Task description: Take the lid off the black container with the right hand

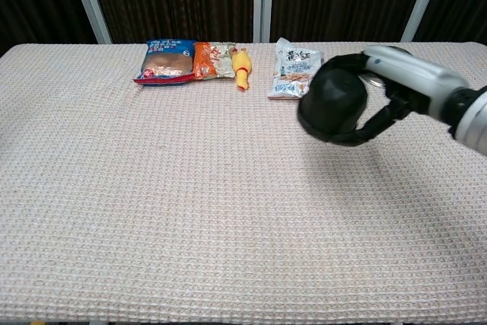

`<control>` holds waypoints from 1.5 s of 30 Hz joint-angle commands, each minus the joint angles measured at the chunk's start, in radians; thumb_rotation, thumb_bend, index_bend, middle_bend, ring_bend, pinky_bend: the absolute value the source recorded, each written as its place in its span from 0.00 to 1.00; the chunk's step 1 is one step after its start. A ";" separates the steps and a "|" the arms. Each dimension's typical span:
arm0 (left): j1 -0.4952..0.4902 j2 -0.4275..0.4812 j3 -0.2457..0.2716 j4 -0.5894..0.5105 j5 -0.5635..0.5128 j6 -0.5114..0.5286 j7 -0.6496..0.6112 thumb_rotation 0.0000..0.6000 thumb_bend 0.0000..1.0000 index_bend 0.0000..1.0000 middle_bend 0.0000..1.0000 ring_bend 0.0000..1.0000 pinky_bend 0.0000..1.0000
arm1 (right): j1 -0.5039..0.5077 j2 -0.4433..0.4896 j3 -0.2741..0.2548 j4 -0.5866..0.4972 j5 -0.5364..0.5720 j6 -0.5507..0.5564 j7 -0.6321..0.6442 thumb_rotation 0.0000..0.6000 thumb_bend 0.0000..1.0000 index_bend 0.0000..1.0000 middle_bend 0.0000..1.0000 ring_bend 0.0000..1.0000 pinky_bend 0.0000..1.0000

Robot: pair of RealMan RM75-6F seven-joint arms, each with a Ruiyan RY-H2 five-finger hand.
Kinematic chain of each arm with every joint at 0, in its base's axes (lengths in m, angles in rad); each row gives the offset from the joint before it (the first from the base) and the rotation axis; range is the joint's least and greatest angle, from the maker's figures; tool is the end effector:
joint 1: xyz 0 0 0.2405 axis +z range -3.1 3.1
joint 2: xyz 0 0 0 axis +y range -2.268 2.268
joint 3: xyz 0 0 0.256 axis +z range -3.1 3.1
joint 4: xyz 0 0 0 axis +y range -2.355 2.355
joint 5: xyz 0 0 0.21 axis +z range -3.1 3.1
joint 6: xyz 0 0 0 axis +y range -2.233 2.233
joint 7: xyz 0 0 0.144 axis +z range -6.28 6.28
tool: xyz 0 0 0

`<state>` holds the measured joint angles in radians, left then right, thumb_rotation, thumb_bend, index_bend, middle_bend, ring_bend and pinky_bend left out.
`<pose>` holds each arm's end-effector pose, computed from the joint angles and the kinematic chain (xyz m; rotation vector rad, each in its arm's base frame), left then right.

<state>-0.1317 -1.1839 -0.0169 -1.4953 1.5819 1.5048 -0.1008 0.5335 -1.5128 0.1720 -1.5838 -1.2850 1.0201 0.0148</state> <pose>-0.3104 0.1898 0.1422 -1.4696 -0.8908 -1.0084 -0.1758 -0.2953 -0.0038 1.6887 -1.3306 1.1704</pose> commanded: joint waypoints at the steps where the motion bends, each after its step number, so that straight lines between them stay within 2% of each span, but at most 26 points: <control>1: -0.006 -0.013 -0.003 0.001 -0.001 -0.008 0.009 1.00 0.09 0.15 0.08 0.00 0.17 | -0.093 0.232 -0.027 0.096 0.039 0.035 0.122 1.00 0.21 0.40 0.48 0.14 0.00; 7: -0.007 -0.021 0.003 0.002 0.001 -0.013 0.020 1.00 0.09 0.15 0.08 0.00 0.17 | -0.081 0.147 -0.064 0.165 -0.051 0.030 0.164 1.00 0.21 0.40 0.48 0.14 0.00; 14: 0.002 -0.010 0.005 0.010 -0.007 -0.008 0.011 1.00 0.09 0.15 0.08 0.00 0.17 | -0.083 0.071 -0.094 0.247 -0.074 0.012 0.195 1.00 0.21 0.40 0.48 0.13 0.00; 23: 0.001 -0.021 0.005 0.025 -0.009 -0.013 0.002 1.00 0.09 0.15 0.08 0.00 0.17 | -0.073 0.040 -0.088 0.273 -0.066 -0.006 0.176 1.00 0.21 0.40 0.48 0.13 0.00; 31: 0.009 -0.014 0.008 0.032 -0.018 -0.012 -0.006 1.00 0.09 0.15 0.08 0.00 0.17 | -0.055 0.007 -0.076 0.293 -0.024 -0.031 0.053 1.00 0.21 0.40 0.48 0.13 0.00; 38: 0.012 -0.015 0.009 0.043 -0.020 -0.012 -0.014 1.00 0.09 0.15 0.08 0.00 0.17 | -0.041 -0.015 -0.064 0.306 0.013 -0.065 0.024 1.00 0.21 0.40 0.47 0.13 0.00; 42: 0.014 -0.011 0.007 0.046 -0.024 -0.012 -0.020 1.00 0.09 0.15 0.08 0.00 0.17 | -0.035 -0.016 -0.069 0.313 0.017 -0.093 0.033 1.00 0.18 0.33 0.43 0.10 0.00; 45: 0.013 -0.013 0.008 0.050 -0.023 -0.014 -0.022 1.00 0.09 0.15 0.08 0.00 0.17 | -0.032 -0.010 -0.076 0.313 0.011 -0.106 0.039 1.00 0.11 0.18 0.35 0.04 0.00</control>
<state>-0.1184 -1.1965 -0.0090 -1.4459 1.5583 1.4904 -0.1227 0.5001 -1.5246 0.0987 -1.2717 -1.2701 0.9149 0.0543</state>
